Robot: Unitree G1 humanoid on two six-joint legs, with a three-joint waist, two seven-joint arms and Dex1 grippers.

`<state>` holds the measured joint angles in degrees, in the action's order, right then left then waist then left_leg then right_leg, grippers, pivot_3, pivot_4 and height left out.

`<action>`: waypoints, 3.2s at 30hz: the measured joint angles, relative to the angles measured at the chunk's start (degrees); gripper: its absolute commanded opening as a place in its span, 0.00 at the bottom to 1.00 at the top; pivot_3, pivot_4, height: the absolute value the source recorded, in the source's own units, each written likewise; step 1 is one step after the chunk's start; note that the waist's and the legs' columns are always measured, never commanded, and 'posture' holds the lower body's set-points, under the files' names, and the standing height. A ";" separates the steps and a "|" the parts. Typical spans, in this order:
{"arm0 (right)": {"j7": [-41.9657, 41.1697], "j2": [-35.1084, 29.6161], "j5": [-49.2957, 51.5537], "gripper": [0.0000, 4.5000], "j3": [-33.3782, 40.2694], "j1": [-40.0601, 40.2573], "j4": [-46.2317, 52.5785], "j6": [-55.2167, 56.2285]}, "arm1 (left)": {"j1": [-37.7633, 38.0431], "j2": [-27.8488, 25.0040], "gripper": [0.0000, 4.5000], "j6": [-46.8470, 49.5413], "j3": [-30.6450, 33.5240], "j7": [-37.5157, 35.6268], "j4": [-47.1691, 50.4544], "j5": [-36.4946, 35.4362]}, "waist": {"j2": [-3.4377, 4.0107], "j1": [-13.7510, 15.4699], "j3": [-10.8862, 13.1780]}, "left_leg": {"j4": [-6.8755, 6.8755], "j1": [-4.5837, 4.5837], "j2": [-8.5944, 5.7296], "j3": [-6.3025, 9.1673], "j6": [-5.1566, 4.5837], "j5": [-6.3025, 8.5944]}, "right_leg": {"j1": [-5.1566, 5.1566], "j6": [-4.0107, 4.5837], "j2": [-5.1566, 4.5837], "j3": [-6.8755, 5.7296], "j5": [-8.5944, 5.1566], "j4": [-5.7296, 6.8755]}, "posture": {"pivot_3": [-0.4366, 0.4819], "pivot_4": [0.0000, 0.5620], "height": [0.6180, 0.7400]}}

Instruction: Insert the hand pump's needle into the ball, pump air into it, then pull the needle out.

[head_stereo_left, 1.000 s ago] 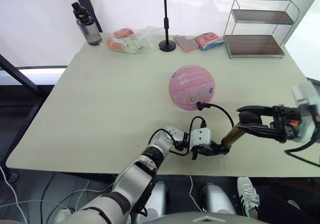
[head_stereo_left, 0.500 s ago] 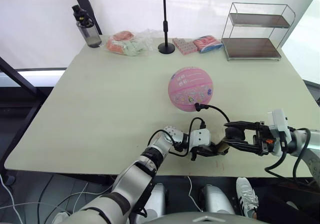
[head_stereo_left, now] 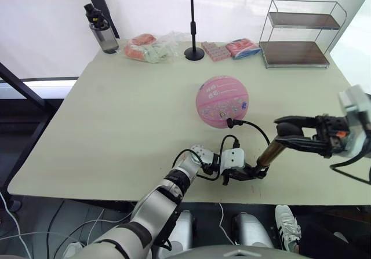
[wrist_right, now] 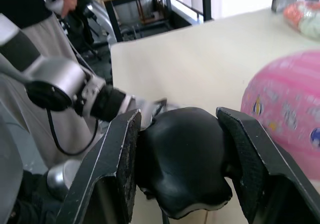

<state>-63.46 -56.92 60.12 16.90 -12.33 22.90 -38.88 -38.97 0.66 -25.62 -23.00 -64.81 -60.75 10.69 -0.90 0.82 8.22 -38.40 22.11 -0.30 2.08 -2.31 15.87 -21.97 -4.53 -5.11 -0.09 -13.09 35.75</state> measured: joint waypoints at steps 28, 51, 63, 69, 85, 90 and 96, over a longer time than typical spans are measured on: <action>3.17 -4.20 9.79 0.43 7.43 -5.67 -1.23 -12.85 | -0.31 -0.28 0.26 -0.34 -0.12 -0.78 0.20 -0.64 | 0.06 -0.02 0.09 | -0.14 0.64 -0.06 -0.05 0.00 -0.01 | -0.64 -0.01 0.01 -0.01 0.04 0.14 | 0.48 0.27 1.00; -2.05 14.34 -19.03 0.43 -9.93 11.86 -7.84 20.25 | -0.30 -0.61 0.26 -0.23 -0.15 0.12 -0.97 -0.14 | -0.31 -0.45 -0.30 | -0.01 -0.29 0.00 -0.07 0.00 0.00 | 0.19 0.00 0.19 0.09 0.00 0.09 | 0.48 0.27 1.00; -2.41 7.58 -14.59 0.43 -7.28 11.24 -4.51 12.46 | -0.31 -0.17 0.26 -0.24 -0.16 -0.05 -0.69 -0.14 | -0.24 -0.07 -0.20 | -0.02 -0.09 -0.01 -0.05 0.00 0.00 | 0.05 0.01 0.10 0.07 0.00 0.05 | 0.48 0.27 1.00; -1.62 1.54 -2.86 0.43 0.55 4.56 -1.86 1.87 | -0.41 -0.07 0.26 -0.25 -0.09 -0.23 -0.59 -0.16 | -0.07 -0.02 0.01 | -0.02 -0.01 -0.03 -0.03 0.00 0.00 | 0.00 0.00 0.04 0.03 0.01 0.03 | 0.48 0.27 1.00; 1.67 -7.24 12.16 0.43 7.74 -8.92 -4.84 -14.85 | -0.63 -0.01 0.26 -1.04 -0.01 -0.78 -0.30 -0.47 | 0.23 0.04 0.24 | -0.15 0.68 0.00 -0.08 0.00 -0.01 | -0.67 -0.01 -0.06 0.05 0.04 0.12 | 0.48 0.27 1.00; 2.69 -7.04 12.65 0.43 7.54 -10.35 -4.68 -17.14 | -0.60 0.02 0.26 -1.04 -0.02 -0.99 -0.30 -0.70 | 0.24 0.04 0.25 | -0.14 0.74 -0.02 -0.08 0.00 -0.01 | -0.74 -0.01 -0.06 0.04 0.03 0.12 | 0.48 0.27 1.00; 2.39 -5.46 11.94 0.43 8.16 -8.86 -2.57 -15.95 | -0.54 -0.08 0.26 -1.03 -0.06 -0.89 -0.30 -0.67 | 0.23 0.04 0.24 | -0.14 0.70 -0.06 -0.07 -0.01 -0.01 | -0.70 -0.01 -0.02 0.03 0.04 0.13 | 0.48 0.27 1.00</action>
<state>-61.07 -62.38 72.06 25.06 -21.18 20.32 -54.83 -39.50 0.58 -26.66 -23.07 -65.70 -61.04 10.02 -0.67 0.86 8.46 -38.54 22.81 -0.36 2.01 -2.32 15.86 -22.67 -4.54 -5.13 -0.06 -13.06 35.89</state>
